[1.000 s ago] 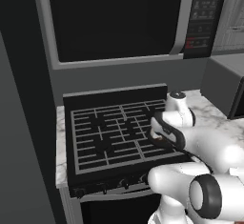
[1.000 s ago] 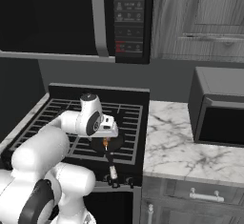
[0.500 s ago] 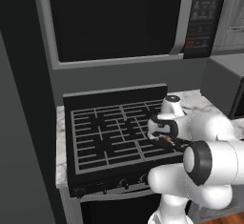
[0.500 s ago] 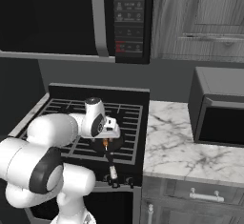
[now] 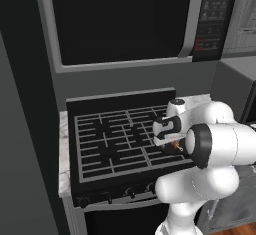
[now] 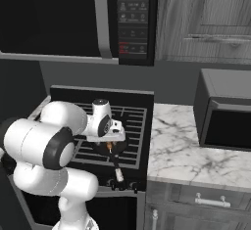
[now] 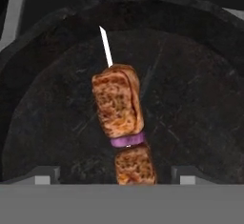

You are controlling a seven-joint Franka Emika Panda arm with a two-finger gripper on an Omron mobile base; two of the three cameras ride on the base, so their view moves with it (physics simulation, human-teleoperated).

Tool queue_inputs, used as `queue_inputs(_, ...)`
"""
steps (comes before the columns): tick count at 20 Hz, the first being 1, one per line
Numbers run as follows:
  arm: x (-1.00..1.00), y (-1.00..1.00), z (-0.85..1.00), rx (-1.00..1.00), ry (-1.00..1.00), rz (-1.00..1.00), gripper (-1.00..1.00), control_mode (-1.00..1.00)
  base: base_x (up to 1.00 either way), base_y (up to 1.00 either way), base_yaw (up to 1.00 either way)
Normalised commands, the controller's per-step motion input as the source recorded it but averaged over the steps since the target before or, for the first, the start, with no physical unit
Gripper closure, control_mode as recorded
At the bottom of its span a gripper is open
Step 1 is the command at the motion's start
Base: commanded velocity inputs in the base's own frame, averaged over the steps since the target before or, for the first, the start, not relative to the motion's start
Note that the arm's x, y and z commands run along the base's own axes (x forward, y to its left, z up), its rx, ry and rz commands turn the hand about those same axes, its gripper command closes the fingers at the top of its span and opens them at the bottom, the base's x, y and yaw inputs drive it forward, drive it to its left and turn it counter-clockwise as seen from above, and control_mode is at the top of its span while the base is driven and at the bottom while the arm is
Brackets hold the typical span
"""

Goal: Place the cold items (squash and broccoli) from the fridge in one tupperware on the dining counter. Place the warm items (kebab skewer and hot dog) in the stove area in another tupperware.

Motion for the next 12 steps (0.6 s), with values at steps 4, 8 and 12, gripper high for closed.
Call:
queue_inputs(4,-0.05,0.0,-0.21,0.0,-0.01,0.0,1.0,-1.0,0.0,0.0,0.0)
queue_inputs(8,-0.33,0.0,-0.03,0.0,-0.11,0.0,1.0,-1.0,0.0,0.0,0.0)
queue_inputs(12,-0.44,0.0,0.0,0.0,-0.14,0.0,1.0,-1.0,0.0,0.0,0.0)
